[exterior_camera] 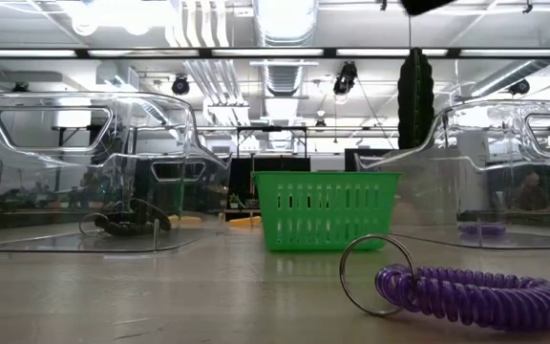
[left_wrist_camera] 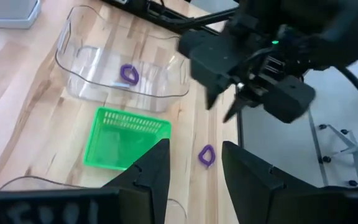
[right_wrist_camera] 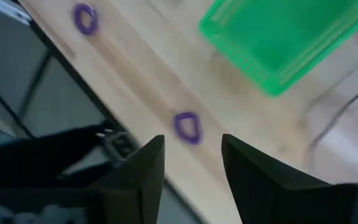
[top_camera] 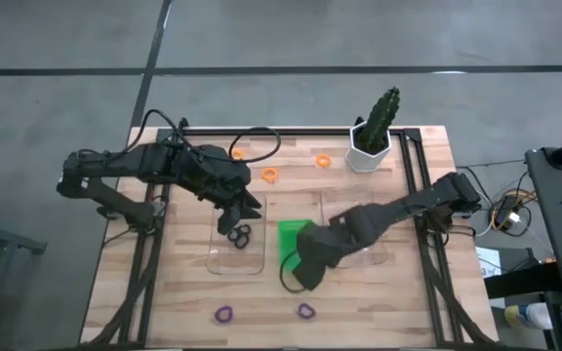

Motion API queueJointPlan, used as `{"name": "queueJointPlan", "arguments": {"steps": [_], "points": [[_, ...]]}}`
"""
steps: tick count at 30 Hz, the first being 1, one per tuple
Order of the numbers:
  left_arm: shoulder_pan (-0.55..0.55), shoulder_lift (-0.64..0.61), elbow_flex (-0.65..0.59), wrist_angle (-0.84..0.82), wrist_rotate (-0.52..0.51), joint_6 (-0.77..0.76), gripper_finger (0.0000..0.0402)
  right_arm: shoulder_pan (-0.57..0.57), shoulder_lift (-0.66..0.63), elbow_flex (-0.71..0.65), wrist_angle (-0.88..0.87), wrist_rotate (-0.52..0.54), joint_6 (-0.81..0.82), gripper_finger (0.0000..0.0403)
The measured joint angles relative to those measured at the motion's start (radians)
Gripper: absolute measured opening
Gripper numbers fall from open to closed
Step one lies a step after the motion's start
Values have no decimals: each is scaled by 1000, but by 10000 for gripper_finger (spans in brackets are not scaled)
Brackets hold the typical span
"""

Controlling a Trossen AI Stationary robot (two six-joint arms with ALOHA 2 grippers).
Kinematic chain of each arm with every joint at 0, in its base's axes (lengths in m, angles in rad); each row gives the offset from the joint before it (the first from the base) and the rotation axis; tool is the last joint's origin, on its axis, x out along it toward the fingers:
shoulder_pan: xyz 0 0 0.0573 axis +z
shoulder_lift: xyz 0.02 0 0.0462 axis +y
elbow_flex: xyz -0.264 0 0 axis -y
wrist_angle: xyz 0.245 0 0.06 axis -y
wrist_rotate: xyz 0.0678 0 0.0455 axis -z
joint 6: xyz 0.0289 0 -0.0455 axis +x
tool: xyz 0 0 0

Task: Sort spring keychains
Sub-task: Put the right violet spring keychain into the right transparent bin

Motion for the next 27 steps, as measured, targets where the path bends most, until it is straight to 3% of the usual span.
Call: {"name": "queueJointPlan", "arguments": {"steps": [5, 11, 20, 27], "points": [[2, 0, 0, -2, 0, 27, 138, 69, 0, -12, 91, 36, 265, 142], [3, 0, 0, -5, 0, 45, 138, 131, 0, -59, 193, 54, 457, 132], [3, 0, 0, -5, 0, 66, 138, 193, 2, -185, 291, 56, 602, 132], [4, 0, 0, -5, 0, 84, 138, 208, 0, -324, 513, 58, 666, 128]]}}
